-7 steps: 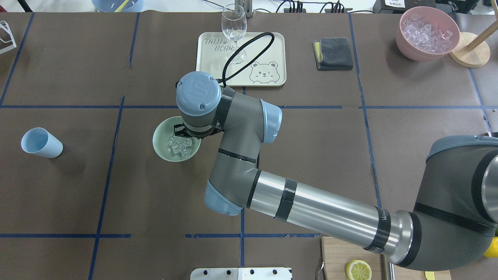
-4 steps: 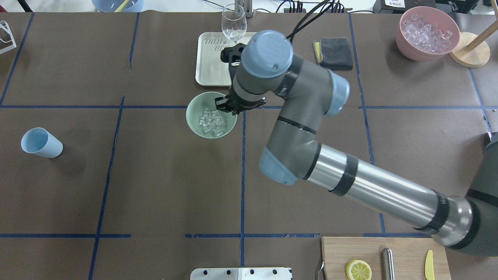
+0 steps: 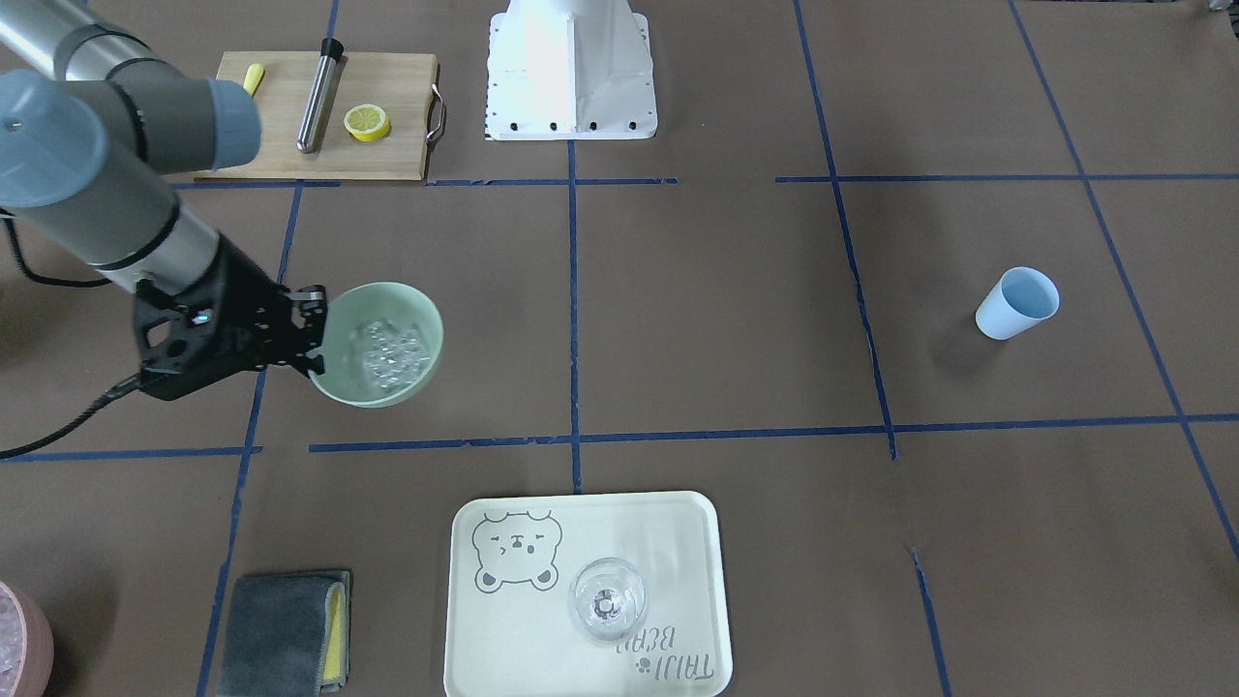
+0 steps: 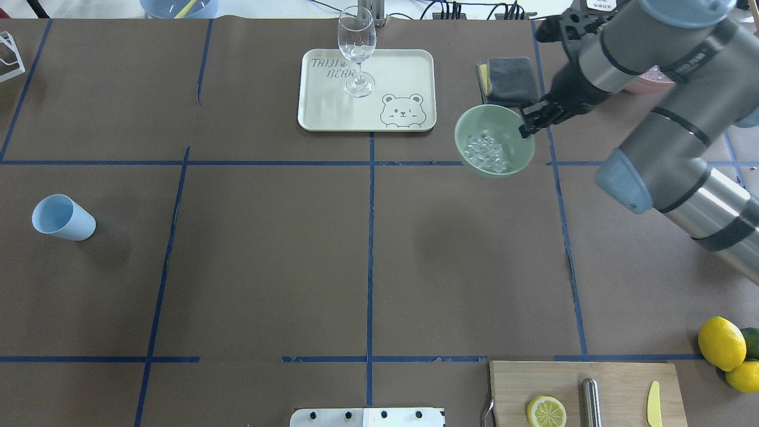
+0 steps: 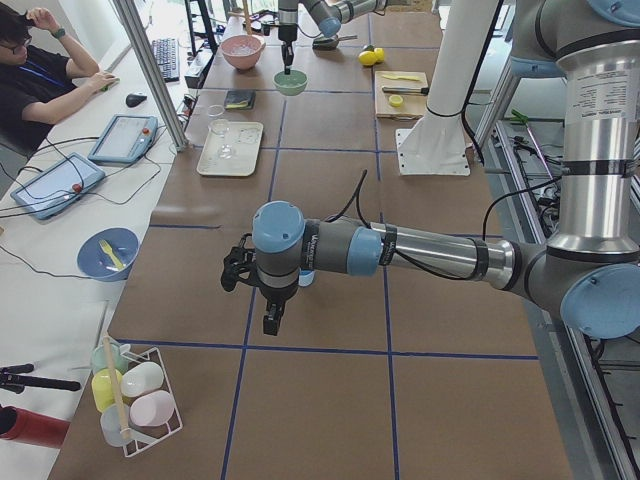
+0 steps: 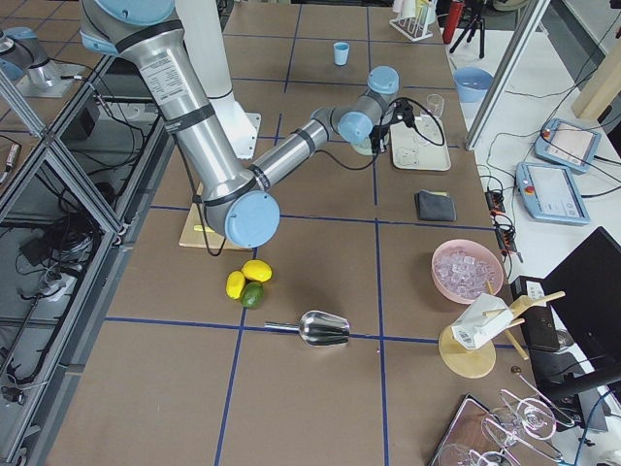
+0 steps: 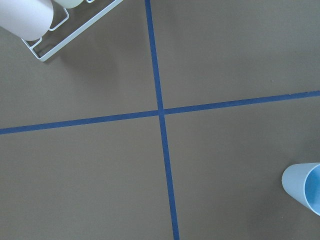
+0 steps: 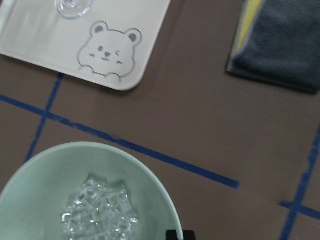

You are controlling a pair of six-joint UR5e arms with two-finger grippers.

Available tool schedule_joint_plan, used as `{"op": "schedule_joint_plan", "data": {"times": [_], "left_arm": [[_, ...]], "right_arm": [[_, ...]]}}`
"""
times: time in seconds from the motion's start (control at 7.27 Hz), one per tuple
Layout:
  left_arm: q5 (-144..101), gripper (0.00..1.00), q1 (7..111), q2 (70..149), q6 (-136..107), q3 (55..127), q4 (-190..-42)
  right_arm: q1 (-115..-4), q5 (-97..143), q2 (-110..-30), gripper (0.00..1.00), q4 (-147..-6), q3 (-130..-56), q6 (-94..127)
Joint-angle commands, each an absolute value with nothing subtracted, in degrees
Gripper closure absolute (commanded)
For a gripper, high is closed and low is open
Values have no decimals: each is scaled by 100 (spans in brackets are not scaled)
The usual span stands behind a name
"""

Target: Pour ice into bowl

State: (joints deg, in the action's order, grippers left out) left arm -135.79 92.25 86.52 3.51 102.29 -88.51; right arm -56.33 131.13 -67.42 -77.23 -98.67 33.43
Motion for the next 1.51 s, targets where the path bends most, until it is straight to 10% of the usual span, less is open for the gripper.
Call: {"op": "schedule_joint_plan", "data": {"times": [0.0, 0.96, 1.1, 1.38], "left_arm": [[-13579, 0, 9220, 8657, 352, 10239, -8851], [-13579, 0, 9220, 8657, 360, 10274, -8851], [-13579, 0, 9220, 8657, 360, 10274, -8851], [-13579, 0, 9220, 8666, 360, 10274, -8851]], "right_arm": [[-5985, 13228, -8256, 100, -7534, -10360, 2234], [-5977, 13201, -9202, 100, -5071, -9106, 2443], [-5977, 13201, -9202, 81, -5063, -9097, 2443], [-6003, 13114, -9149, 0, -5054, -9149, 2435]]}}
